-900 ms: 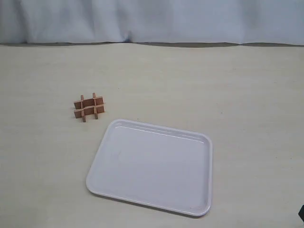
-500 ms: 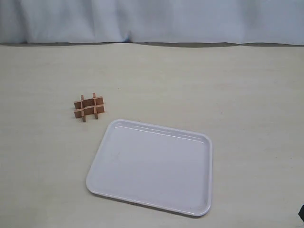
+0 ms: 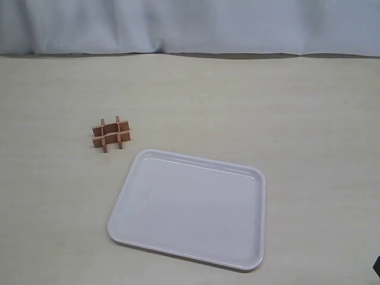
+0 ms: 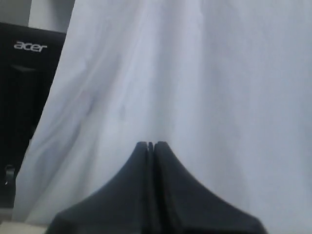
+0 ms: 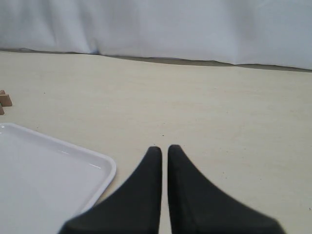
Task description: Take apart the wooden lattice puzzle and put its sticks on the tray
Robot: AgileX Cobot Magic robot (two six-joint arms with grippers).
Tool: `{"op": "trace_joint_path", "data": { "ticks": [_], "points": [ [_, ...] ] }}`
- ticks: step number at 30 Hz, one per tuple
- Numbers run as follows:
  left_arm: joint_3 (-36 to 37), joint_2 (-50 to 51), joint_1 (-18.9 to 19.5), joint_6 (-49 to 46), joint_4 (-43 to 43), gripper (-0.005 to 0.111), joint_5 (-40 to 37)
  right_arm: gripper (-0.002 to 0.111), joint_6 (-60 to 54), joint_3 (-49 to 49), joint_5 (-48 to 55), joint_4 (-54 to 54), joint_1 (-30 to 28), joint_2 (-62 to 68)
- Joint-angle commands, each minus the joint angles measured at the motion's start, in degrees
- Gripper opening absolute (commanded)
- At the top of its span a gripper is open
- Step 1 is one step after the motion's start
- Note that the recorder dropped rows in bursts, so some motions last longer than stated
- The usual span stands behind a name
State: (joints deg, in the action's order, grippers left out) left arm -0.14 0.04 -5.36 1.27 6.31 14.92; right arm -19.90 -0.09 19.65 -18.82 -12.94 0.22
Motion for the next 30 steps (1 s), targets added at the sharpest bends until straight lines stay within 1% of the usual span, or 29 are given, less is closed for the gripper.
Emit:
{"op": "trace_joint_path", "data": {
  "ticks": [1, 4, 6, 7, 11, 15, 17, 18, 20, 21, 23, 26, 27, 28, 30],
  "points": [
    [0.1, 0.0, -0.3, 2.8, -0.3, 0.0, 5.9, 0.004, 0.2, 0.1, -0.1, -0.2, 0.2, -0.2],
    [0.1, 0.0, -0.3, 21.1, -0.2, 0.0, 6.4, 0.004, 0.2, 0.1, -0.1, -0.2, 0.2, -0.2],
    [0.1, 0.0, -0.3, 30.4, -1.5, 0.0, 5.4, 0.004, 0.2, 0.1, -0.1, -0.2, 0.2, -0.2],
    [0.1, 0.0, -0.3, 33.4, -3.2, 0.0, 4.4, 0.004, 0.2, 0.1, -0.1, -0.2, 0.2, -0.2],
    [0.1, 0.0, -0.3, 34.3, -4.2, 0.0, 4.5, 0.004, 0.2, 0.1, -0.1, -0.2, 0.2, -0.2],
    [0.1, 0.0, -0.3, 34.9, -4.3, 0.0, 8.5, 0.004, 0.2, 0.1, -0.1, -0.2, 0.2, -0.2],
    [0.1, 0.0, -0.3, 35.2, -6.3, 0.0, 8.1, 0.004, 0.2, 0.1, -0.1, -0.2, 0.2, -0.2],
    [-1.2, 0.0, -0.3, 35.2, -9.3, 0.0, 7.2, 0.004, 0.2, 0.1, -0.1, -0.2, 0.2, -0.2],
    [-4.5, 0.0, -0.3, 35.2, -13.5, 0.0, 5.1, 0.004, 0.2, 0.1, -0.1, -0.2, 0.2, -0.2],
    [-7.4, 0.0, -0.3, 35.2, -16.1, 0.0, 3.2, 0.004, 0.2, 0.1, -0.1, -0.2, 0.2, -0.2],
    [-11.7, 3.2, -0.3, 34.9, -19.0, 0.0, 0.4, 0.004, 0.2, 0.1, -0.1, -0.2, 0.2, -0.2],
    [-20.9, 11.6, -0.3, 34.6, -27.6, 0.0, -3.4, 0.004, 0.2, 0.1, -0.1, -0.2, 0.2, -0.2],
    [-24.1, 16.2, -0.3, 34.6, -32.0, 0.0, -6.1, 0.004, 0.2, 0.1, -0.1, -0.2, 0.2, -0.2],
    [-27.1, 19.5, -0.3, 34.6, -34.5, 0.0, -8.4, 0.004, 0.2, 0.1, -0.1, -0.2, 0.2, -0.2],
    [-32.7, 28.0, -0.3, 34.6, -38.7, 0.0, -15.4, 0.004, 0.2, 0.1, -0.1, -0.2, 0.2, -0.2]
  ]
}}
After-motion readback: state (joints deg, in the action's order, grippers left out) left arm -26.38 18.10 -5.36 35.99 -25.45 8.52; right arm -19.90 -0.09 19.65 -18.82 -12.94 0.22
